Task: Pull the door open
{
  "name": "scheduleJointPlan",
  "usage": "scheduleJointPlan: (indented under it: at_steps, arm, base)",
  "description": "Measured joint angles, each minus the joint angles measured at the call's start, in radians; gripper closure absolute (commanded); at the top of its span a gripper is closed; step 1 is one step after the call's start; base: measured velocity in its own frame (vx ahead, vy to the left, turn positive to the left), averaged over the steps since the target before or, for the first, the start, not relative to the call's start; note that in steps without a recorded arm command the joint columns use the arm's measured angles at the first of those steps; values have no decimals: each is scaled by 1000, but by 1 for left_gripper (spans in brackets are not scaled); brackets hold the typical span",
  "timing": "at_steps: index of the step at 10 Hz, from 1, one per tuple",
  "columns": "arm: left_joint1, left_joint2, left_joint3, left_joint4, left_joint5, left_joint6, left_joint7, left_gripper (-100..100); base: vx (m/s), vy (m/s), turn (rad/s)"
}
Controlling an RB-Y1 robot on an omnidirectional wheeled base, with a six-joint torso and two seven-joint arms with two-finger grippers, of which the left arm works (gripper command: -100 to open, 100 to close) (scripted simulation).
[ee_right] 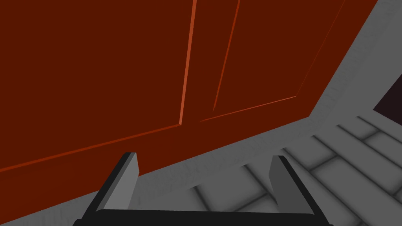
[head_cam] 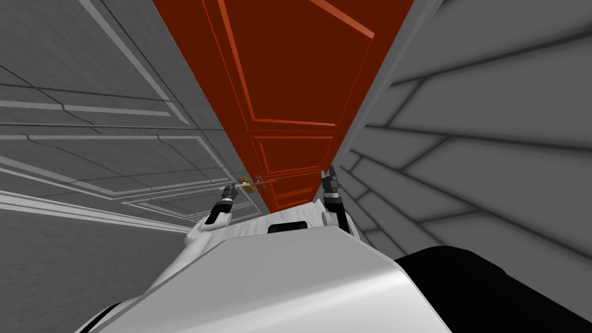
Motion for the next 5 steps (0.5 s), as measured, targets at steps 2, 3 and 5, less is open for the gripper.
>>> scheduleJointPlan:
  at_steps: [2, 3, 5]
  arm:
    - [-1, -1, -2, 0, -1, 1, 0, 100]
    - [-1, -1, -3, 0, -1, 1, 0, 100]
    - [12, 12, -3, -5, 1, -9, 7, 100]
  base:
    - [-5, 3, -4]
    - [0, 0, 0]
    - [-163, 44, -47]
